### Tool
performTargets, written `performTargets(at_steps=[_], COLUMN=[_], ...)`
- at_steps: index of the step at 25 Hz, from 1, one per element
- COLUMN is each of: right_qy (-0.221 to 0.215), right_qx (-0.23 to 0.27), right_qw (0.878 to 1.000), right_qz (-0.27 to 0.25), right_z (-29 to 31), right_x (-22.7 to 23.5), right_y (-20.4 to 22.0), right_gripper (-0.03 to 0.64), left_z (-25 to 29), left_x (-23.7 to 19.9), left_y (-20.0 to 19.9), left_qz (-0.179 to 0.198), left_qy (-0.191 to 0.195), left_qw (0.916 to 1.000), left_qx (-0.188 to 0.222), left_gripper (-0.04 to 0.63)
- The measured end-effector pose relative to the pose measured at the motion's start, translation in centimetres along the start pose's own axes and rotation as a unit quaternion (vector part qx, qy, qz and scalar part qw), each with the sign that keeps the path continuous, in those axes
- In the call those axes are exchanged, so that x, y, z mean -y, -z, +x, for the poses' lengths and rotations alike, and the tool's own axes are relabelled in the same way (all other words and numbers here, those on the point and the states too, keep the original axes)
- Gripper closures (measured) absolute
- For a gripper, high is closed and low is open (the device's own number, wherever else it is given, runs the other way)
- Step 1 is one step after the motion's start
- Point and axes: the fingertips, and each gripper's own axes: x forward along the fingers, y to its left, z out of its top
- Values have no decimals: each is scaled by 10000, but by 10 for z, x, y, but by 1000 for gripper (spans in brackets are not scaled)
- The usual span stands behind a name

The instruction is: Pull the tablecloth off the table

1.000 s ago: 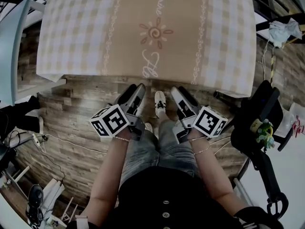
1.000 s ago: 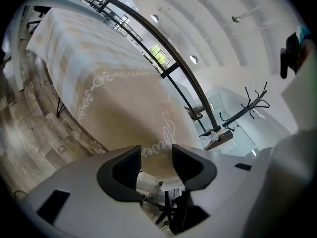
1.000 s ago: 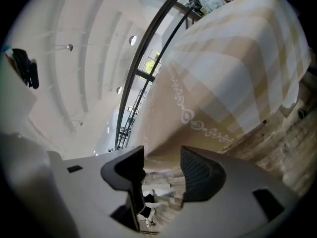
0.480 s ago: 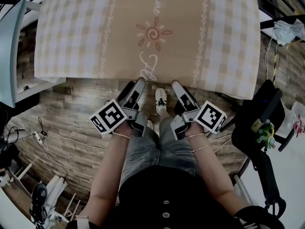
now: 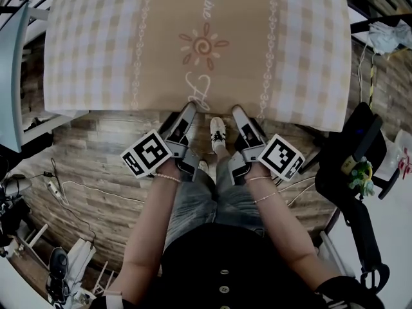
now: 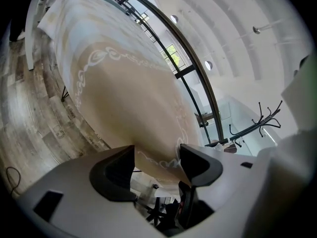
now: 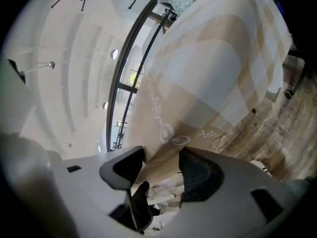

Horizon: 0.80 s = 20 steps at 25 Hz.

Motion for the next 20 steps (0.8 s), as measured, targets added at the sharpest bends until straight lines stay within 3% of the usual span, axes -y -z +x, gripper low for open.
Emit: performTargets(at_steps=[6,20], right_qy=[-53,-100], right_qx=[90,54], right_qw=[9999,9999], right_qz=[-25,-23], right_z=[-1,-5], right_x=[-1,-4], right_y=[0,4], right_gripper=[385,422], left_z=[0,-5], left_x=[4,7], left_y=[-2,2], left_qz=[215,339], left_qy=[96,126], left_qw=[9997,9993], left_qx=[-82,-87], left_gripper=[333,383])
